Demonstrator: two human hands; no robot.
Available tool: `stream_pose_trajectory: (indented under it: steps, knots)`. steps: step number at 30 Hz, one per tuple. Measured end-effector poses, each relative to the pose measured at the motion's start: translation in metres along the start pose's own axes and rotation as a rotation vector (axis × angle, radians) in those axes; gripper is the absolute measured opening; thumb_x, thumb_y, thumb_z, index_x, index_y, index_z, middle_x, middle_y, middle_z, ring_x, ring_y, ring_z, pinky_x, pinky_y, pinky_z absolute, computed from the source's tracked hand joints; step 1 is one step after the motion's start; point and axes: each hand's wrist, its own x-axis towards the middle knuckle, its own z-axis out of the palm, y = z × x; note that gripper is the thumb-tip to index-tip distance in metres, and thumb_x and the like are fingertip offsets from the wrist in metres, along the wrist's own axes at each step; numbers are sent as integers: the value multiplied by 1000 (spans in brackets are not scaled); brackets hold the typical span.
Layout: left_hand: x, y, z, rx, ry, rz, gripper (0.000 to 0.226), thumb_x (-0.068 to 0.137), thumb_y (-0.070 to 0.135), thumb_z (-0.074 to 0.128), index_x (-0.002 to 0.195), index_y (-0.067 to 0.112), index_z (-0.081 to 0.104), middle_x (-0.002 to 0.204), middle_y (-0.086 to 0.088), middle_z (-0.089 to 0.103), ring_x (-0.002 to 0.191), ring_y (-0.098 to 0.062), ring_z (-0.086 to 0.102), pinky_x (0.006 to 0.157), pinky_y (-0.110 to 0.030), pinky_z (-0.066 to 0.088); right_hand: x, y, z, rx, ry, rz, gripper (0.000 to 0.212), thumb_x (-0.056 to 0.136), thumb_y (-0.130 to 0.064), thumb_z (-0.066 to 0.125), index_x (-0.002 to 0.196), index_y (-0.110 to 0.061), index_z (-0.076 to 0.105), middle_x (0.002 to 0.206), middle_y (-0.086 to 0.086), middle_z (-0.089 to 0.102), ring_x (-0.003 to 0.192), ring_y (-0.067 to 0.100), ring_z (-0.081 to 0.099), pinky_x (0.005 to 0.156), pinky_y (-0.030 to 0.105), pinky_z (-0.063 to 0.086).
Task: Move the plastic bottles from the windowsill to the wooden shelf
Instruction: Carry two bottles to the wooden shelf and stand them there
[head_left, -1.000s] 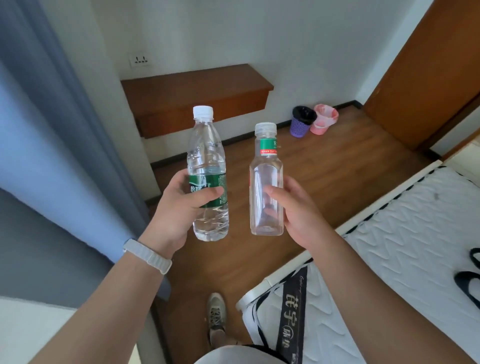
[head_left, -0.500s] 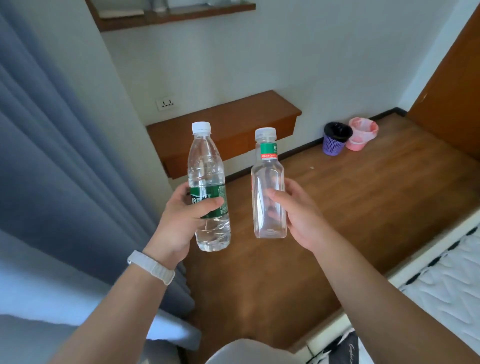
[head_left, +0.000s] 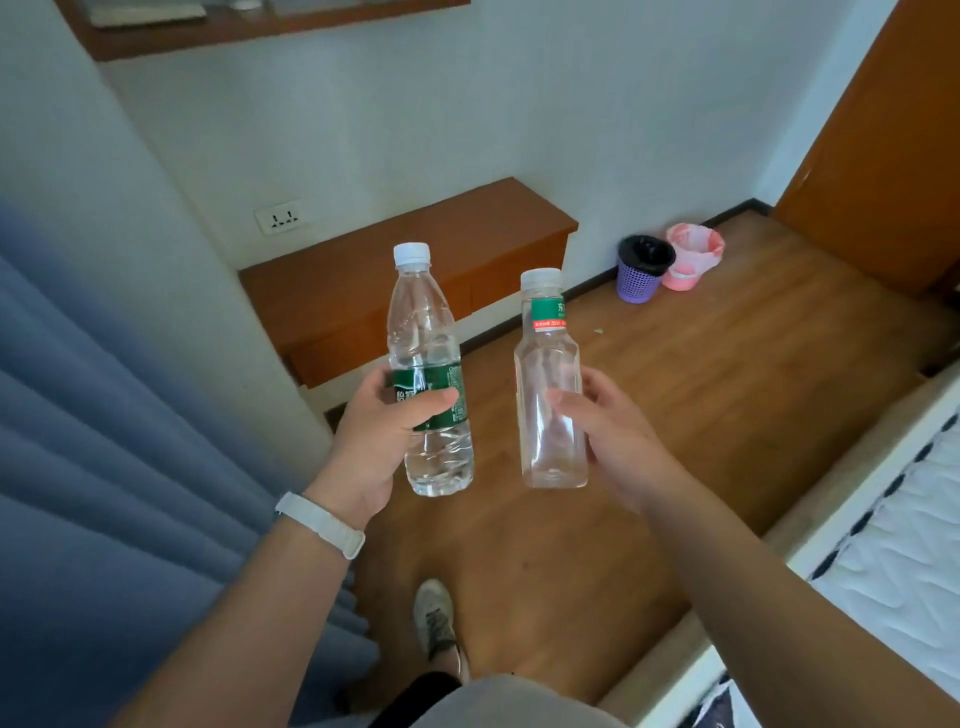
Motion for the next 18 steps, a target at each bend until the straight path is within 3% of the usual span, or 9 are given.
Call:
stream_pose_trajectory:
  steps: [2, 7, 10, 14, 18]
  knots:
    - [25, 6, 0, 5, -34, 5, 48, 75, 14, 84, 116, 26, 64, 106, 4, 75, 99, -21, 72, 93, -50, 56, 19, -3, 0, -20, 29, -4, 58, 75, -49, 74, 127, -38, 53, 118, -6, 66, 103, 20, 69, 88, 49, 56]
    - [96, 31, -11, -5, -120, 33, 48, 78, 15, 81, 121, 25, 61, 110, 2, 74, 104, -22, 71, 95, -50, 55, 77, -18, 12, -10, 67, -18, 48, 82, -43, 71, 126, -33, 53, 114, -3, 68, 100, 21, 70, 89, 51, 56]
    - [140, 47, -28, -22, -104, 60, 51, 76, 13, 82, 122, 23, 61, 109, 2, 74, 103, -22, 71, 92, -49, 56, 125, -34, 32, -21, 70, -8, 55, 75, -48, 72, 125, -35, 53, 114, -4, 68, 103, 21, 69, 91, 52, 54]
    - [195, 61, -58, -67, -48, 81, 50, 77, 11, 82, 121, 22, 61, 109, 1, 74, 101, -23, 72, 90, -49, 57, 186, -53, 64, -56, 48, -49, 36, 85, -43, 69, 118, -39, 55, 107, -10, 69, 101, 16, 69, 92, 48, 55]
    - [244, 70, -82, -73, -2, 98, 51, 76, 9, 82, 122, 19, 62, 111, -2, 73, 102, -26, 71, 91, -52, 57, 232, -64, 86, -78, 42, -58, 34, 87, -40, 68, 119, -36, 56, 102, -12, 70, 100, 16, 69, 93, 47, 55]
